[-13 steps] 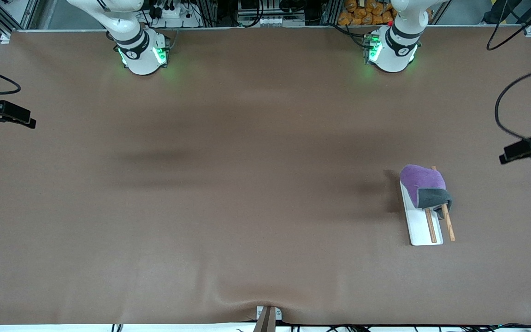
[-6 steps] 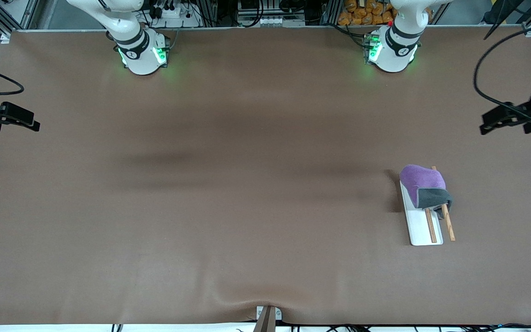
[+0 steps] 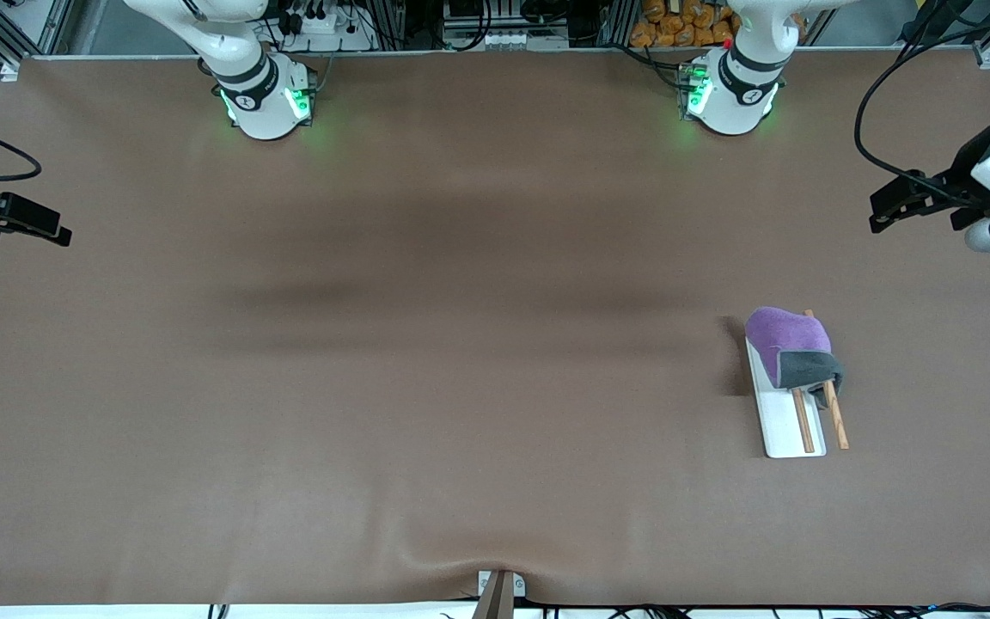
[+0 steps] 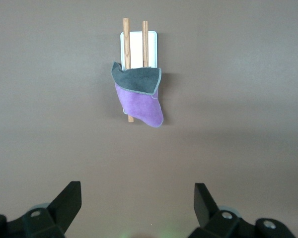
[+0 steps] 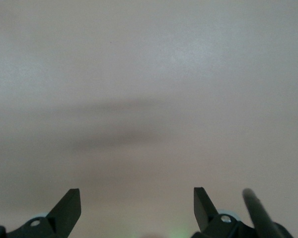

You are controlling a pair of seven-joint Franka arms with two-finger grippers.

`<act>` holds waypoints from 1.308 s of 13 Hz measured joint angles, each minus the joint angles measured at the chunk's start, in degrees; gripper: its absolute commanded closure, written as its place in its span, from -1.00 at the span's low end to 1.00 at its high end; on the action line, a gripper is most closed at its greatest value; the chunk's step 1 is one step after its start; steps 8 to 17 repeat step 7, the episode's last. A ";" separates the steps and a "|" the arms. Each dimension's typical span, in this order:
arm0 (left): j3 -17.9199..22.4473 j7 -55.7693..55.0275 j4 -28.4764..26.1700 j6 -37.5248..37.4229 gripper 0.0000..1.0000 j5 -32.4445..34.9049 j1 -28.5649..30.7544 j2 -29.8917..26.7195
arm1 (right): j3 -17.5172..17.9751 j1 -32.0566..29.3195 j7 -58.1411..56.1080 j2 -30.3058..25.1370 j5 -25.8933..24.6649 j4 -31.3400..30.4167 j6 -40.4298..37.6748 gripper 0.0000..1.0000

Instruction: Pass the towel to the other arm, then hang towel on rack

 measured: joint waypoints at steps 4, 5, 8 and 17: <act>0.67 0.00 -0.21 -0.04 -1.00 0.00 0.05 -0.42 | -0.08 0.01 0.08 0.00 0.02 0.00 0.00 -1.00; 0.73 0.00 -0.20 -0.19 -1.00 0.00 0.07 -0.42 | -0.08 0.01 0.09 0.00 0.03 0.00 0.00 -1.00; 0.76 0.00 -0.16 -0.51 -1.00 0.00 0.08 -0.44 | -0.08 0.07 0.10 0.00 0.05 0.00 0.04 -1.00; 0.76 0.00 -0.16 -0.51 -1.00 0.00 0.08 -0.44 | -0.08 0.07 0.10 0.00 0.05 0.00 0.04 -1.00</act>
